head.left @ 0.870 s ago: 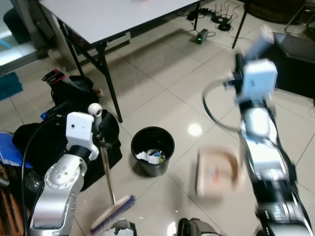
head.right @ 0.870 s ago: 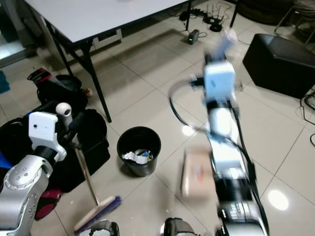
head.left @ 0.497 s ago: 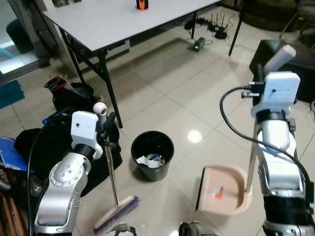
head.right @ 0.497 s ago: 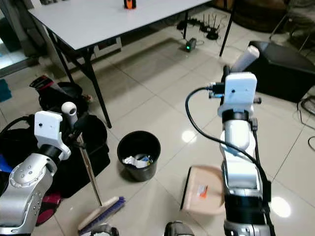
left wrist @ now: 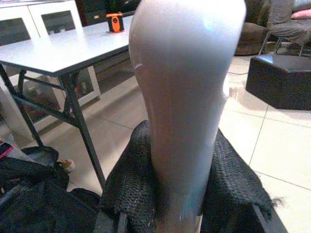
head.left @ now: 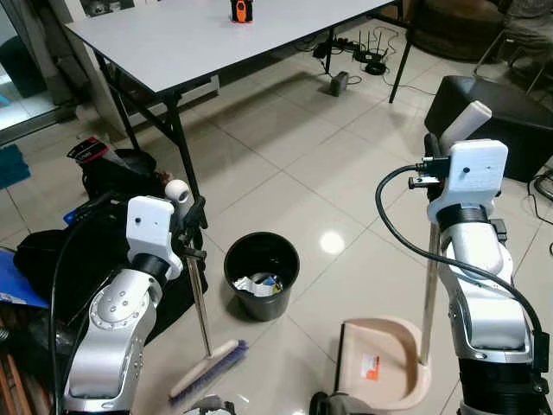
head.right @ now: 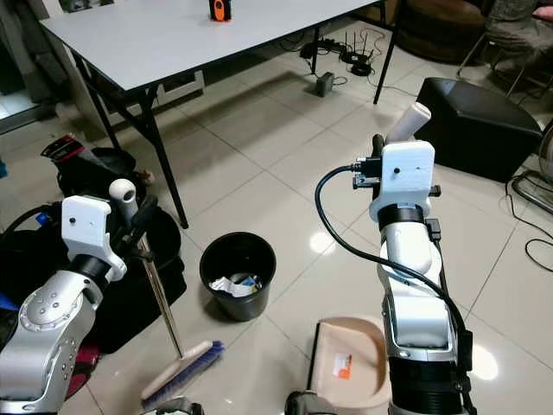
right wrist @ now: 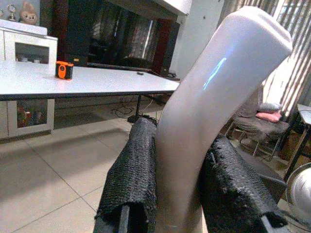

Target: Sweep floor

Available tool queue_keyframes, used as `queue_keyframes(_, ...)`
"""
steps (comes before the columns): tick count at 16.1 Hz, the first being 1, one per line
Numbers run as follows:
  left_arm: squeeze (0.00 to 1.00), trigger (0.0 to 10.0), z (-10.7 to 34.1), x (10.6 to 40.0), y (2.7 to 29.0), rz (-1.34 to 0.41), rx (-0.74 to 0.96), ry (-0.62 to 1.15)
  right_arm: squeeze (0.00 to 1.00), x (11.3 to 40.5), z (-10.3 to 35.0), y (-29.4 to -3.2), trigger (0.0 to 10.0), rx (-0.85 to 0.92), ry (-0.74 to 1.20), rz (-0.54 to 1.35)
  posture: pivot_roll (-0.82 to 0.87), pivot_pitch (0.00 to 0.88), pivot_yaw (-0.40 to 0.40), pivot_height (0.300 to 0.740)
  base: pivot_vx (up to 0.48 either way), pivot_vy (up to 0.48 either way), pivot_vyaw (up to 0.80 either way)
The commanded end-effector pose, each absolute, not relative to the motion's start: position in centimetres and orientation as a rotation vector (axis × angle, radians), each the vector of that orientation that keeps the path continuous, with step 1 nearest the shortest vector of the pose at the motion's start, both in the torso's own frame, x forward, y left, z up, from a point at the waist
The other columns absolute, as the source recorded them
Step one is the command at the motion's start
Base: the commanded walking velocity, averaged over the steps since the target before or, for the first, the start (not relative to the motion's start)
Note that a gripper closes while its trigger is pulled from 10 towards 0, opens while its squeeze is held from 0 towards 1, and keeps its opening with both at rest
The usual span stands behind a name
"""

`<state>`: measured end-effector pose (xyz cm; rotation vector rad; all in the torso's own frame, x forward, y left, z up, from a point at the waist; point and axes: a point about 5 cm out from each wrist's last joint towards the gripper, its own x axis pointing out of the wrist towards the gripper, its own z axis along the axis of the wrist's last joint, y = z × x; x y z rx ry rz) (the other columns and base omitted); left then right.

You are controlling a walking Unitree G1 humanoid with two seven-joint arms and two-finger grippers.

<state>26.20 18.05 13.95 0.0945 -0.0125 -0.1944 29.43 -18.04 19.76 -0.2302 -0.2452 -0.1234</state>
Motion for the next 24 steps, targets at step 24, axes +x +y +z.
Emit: queue_keyframes(24, 0.0, 10.0, 14.2, 26.3, 17.8, -0.197, 0.109, -0.022, 0.0, 27.5, 18.5, -18.3, 10.0, -0.124, -0.131, -0.187, -0.06, 0.062, 0.006, 0.74, -0.137, 0.0, -0.37)
